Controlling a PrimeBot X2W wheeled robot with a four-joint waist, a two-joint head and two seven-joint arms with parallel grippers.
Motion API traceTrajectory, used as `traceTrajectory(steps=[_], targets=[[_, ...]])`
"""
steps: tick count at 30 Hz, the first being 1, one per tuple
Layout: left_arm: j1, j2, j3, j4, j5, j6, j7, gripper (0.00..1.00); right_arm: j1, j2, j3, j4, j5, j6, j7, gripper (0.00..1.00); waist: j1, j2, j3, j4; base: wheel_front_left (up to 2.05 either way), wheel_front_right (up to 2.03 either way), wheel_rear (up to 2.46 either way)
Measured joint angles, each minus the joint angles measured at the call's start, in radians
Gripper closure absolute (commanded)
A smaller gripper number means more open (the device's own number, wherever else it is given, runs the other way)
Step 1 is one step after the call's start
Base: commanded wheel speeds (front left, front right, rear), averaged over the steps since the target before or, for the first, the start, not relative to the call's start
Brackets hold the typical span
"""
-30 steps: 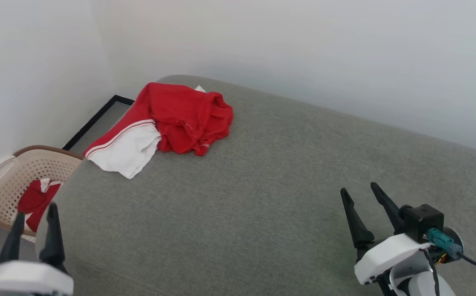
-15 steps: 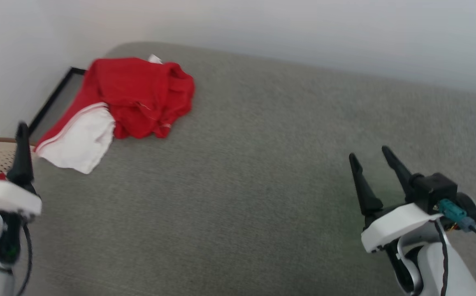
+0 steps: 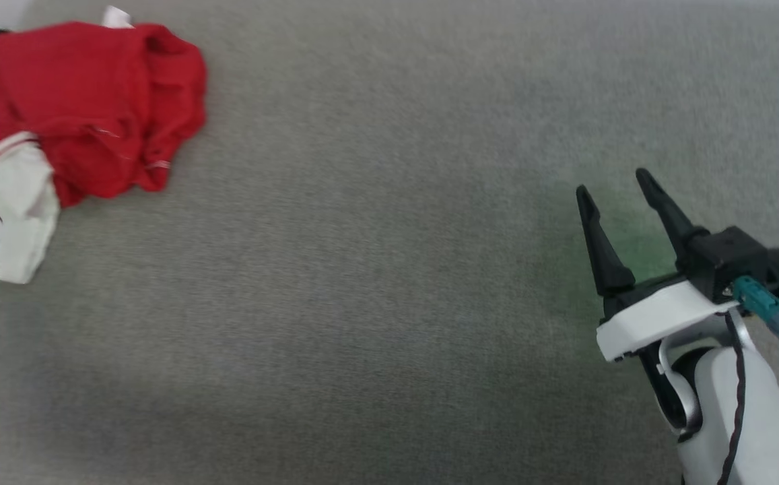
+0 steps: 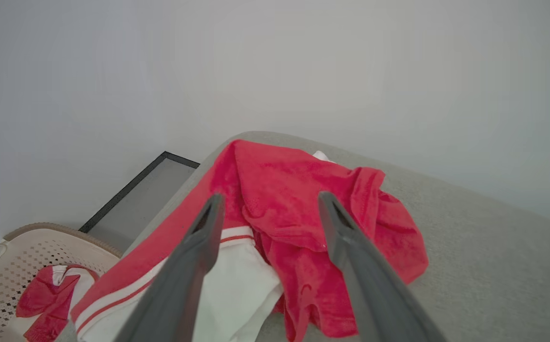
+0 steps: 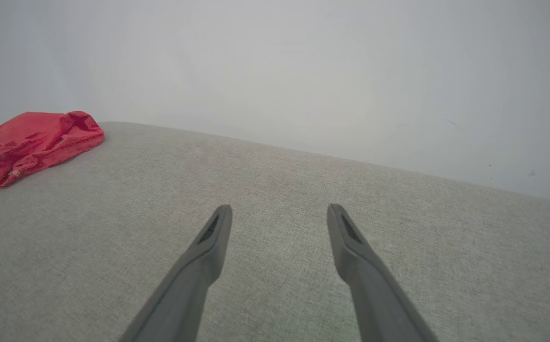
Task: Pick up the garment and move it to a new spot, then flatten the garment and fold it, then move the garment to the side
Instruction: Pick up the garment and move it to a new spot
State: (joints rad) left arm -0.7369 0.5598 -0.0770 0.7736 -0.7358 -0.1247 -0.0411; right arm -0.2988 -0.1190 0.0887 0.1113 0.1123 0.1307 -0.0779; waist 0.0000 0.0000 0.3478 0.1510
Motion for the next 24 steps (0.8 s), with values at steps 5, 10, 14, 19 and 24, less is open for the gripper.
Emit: traceTrajectory(steps=[5,10,14,19,24], targets=[[-0.095,0.02,-0.04,0.112,-0.027,-0.002,0.072,0.0,-0.021,-0.003,0.003,-0.026,-0.01,0.0,0.01,0.0,0.0001,0.0,0.072,-0.038,0.0,0.0,0.0],[-0.161,0.036,-0.082,0.203,-0.073,-0.003,0.187,0.0,-0.023,-0.009,-0.006,-0.054,-0.025,0.0,0.027,0.0,0.0,0.0,0.13,-0.063,0.0,0.0,0.0],[-0.21,0.042,-0.113,0.279,-0.086,-0.003,0.289,0.0,-0.023,-0.014,-0.018,-0.082,-0.033,0.0,0.044,0.0,0.0,0.0,0.162,-0.067,0.0,0.0,0.0],[-0.28,0.043,-0.142,0.366,-0.091,-0.003,0.391,0.0,-0.025,-0.017,-0.016,-0.116,-0.039,0.0,0.071,0.0,0.0,0.0,0.195,-0.067,0.0,0.0,0.0],[-0.326,0.036,-0.155,0.414,-0.092,-0.003,0.451,0.0,-0.032,-0.018,-0.008,-0.14,-0.043,0.0,0.087,0.0,0.0,0.0,0.213,-0.068,0.0,0.0,0.0]])
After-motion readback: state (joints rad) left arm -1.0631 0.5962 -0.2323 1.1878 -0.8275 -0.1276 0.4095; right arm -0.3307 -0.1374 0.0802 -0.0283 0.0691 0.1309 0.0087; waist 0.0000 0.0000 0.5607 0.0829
